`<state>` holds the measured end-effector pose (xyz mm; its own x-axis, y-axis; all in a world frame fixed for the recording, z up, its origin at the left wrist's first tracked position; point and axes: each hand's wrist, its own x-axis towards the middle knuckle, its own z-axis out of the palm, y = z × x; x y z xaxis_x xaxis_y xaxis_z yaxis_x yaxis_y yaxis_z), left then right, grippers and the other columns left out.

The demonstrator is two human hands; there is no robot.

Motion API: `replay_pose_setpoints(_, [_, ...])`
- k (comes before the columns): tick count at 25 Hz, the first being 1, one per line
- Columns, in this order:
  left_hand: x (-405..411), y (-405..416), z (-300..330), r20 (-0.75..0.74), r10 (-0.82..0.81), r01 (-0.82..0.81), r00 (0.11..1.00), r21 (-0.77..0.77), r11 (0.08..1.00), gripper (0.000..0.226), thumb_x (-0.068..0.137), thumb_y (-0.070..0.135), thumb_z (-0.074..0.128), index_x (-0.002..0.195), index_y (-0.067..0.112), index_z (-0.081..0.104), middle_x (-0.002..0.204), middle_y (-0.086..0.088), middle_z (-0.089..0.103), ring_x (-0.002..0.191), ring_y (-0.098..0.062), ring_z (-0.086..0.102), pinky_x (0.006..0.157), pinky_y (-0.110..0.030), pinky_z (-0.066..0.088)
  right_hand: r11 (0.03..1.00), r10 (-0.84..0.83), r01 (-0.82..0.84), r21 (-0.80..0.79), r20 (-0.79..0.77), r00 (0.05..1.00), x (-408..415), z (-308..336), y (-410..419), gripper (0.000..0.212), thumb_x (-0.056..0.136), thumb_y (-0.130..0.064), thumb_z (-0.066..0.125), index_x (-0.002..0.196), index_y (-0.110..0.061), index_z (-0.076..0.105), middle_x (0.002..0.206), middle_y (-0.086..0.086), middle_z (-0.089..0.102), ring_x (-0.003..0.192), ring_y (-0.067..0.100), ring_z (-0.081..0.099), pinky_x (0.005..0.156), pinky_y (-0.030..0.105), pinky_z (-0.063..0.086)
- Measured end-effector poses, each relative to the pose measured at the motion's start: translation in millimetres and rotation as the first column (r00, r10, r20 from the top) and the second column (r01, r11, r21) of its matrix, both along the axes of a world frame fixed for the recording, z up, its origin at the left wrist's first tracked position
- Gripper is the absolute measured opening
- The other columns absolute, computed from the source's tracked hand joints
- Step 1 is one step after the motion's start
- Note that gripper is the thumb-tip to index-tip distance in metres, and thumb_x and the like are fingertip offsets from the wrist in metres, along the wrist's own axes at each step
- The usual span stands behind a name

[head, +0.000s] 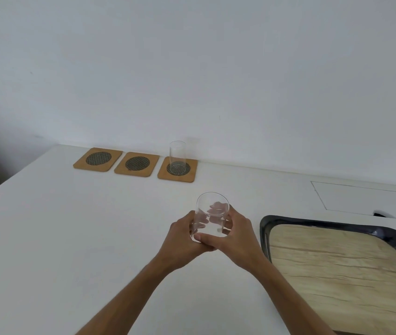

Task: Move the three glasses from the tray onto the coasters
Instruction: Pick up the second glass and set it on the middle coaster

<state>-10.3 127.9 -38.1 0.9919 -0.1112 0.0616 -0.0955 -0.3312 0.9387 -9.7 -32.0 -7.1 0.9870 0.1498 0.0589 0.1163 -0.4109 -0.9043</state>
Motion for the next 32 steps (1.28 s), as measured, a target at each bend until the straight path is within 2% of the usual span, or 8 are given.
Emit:
replay_pose_setpoints(8, [46.0, 80.5, -31.5, -0.068, -0.004, 0.01, 0.998, 0.095, 0.995, 0.059, 0.068, 0.054, 0.079, 0.118, 0.033, 0.057, 0.109, 0.028, 0.061, 0.106, 0.011, 0.055, 0.084, -0.014, 0.039, 1.0, 0.014, -0.014, -0.018, -0.009, 1.0, 58.1, -7.6, 69.7, 0.074, 0.061, -0.037, 0.093, 0.124, -0.022, 0.058, 0.119, -0.01, 0.07, 0.111, 0.008, 0.067, 0.093, 0.028, 0.056])
replay_pose_setpoints(11, [59.1, 115.7, -48.0, -0.079, 0.06, -0.044, 0.995, 0.192, 0.98, 0.069, 0.067, 0.064, 0.072, 0.125, 0.03, 0.056, 0.118, 0.02, 0.06, 0.112, 0.002, 0.054, 0.091, -0.023, 0.038, 0.999, 0.022, -0.021, -0.047, 0.006, 1.0, 84.0, -13.4, 95.3, 0.082, 0.062, -0.04, 0.092, 0.131, -0.018, 0.054, 0.126, -0.003, 0.068, 0.114, 0.013, 0.065, 0.094, 0.029, 0.056])
replay_pose_setpoints(13, [67.5, 140.6, -61.0, -0.06, 0.118, -0.096, 0.991, 0.28, 0.955, 0.066, 0.072, 0.059, 0.07, 0.127, 0.026, 0.055, 0.125, 0.011, 0.06, 0.118, -0.009, 0.052, 0.096, -0.027, 0.037, 0.999, 0.018, -0.018, -0.047, 0.001, 1.0, 101.6, -15.6, 109.4, 0.085, 0.063, -0.04, 0.092, 0.135, -0.016, 0.052, 0.129, 0.0, 0.066, 0.114, 0.015, 0.065, 0.094, 0.027, 0.055])
replay_pose_setpoints(15, [73.7, 165.1, -73.7, -0.031, 0.139, -0.116, 0.99, 0.394, 0.912, 0.071, 0.076, 0.064, 0.063, 0.133, 0.024, 0.049, 0.139, 0.004, 0.053, 0.129, -0.016, 0.046, 0.105, -0.033, 0.036, 0.999, 0.021, -0.022, -0.031, -0.017, 1.0, 118.5, -16.9, 122.4, 0.087, 0.064, -0.038, 0.092, 0.136, -0.015, 0.05, 0.13, 0.002, 0.066, 0.114, 0.016, 0.066, 0.096, 0.031, 0.055])
replay_pose_setpoints(17, [80.0, 187.7, -86.4, 0.029, 0.111, -0.108, 0.993, 0.549, 0.829, 0.085, 0.076, 0.078, 0.043, 0.14, 0.022, 0.041, 0.152, 0.002, 0.039, 0.142, -0.018, 0.028, 0.115, -0.041, 0.025, 0.999, 0.035, -0.035, -0.023, -0.019, 0.999, 133.6, -18.1, 134.3, 0.084, 0.064, -0.036, 0.092, 0.134, -0.016, 0.051, 0.128, 0.001, 0.066, 0.113, 0.015, 0.066, 0.094, 0.03, 0.054])
replay_pose_setpoints(21, [99.3, 227.0, -108.5, 0.104, 0.045, -0.109, 0.994, 0.772, 0.627, 0.093, 0.079, 0.08, 0.01, 0.15, 0.022, 0.02, 0.161, 0.003, 0.015, 0.148, -0.015, 0.001, 0.118, -0.051, 0.003, 0.999, 0.037, -0.037, -0.012, -0.024, 0.999, 163.7, -27.9, 158.0, 0.081, 0.06, -0.037, 0.094, 0.128, -0.018, 0.054, 0.121, -0.003, 0.068, 0.108, 0.011, 0.067, 0.091, 0.029, 0.055])
replay_pose_setpoints(27, [131.2, 258.4, -118.3, 0.082, 0.164, -0.164, 0.983, 0.789, 0.593, 0.09, 0.08, 0.079, 0.01, 0.152, 0.025, 0.01, 0.162, 0.005, 0.009, 0.148, -0.017, -0.001, 0.117, -0.051, -0.002, 0.999, 0.047, -0.045, 0.03, -0.063, 0.997, 215.9, -54.3, 198.9, 0.077, 0.06, -0.03, 0.094, 0.126, -0.017, 0.056, 0.117, -0.001, 0.07, 0.11, 0.014, 0.065, 0.095, 0.032, 0.053])
replay_pose_setpoints(32, [133.0, 263.8, -127.0, 0.089, 0.159, -0.166, 0.983, 0.802, 0.574, 0.086, 0.082, 0.078, 0.014, 0.152, 0.027, 0.01, 0.162, 0.005, 0.01, 0.148, -0.017, 0.001, 0.118, -0.052, 0.001, 0.998, 0.05, -0.047, 0.035, -0.083, 0.995, 256.1, -71.3, 235.5, 0.073, 0.06, -0.026, 0.094, 0.121, -0.016, 0.055, 0.114, -0.003, 0.068, 0.108, 0.017, 0.065, 0.086, 0.026, 0.051])
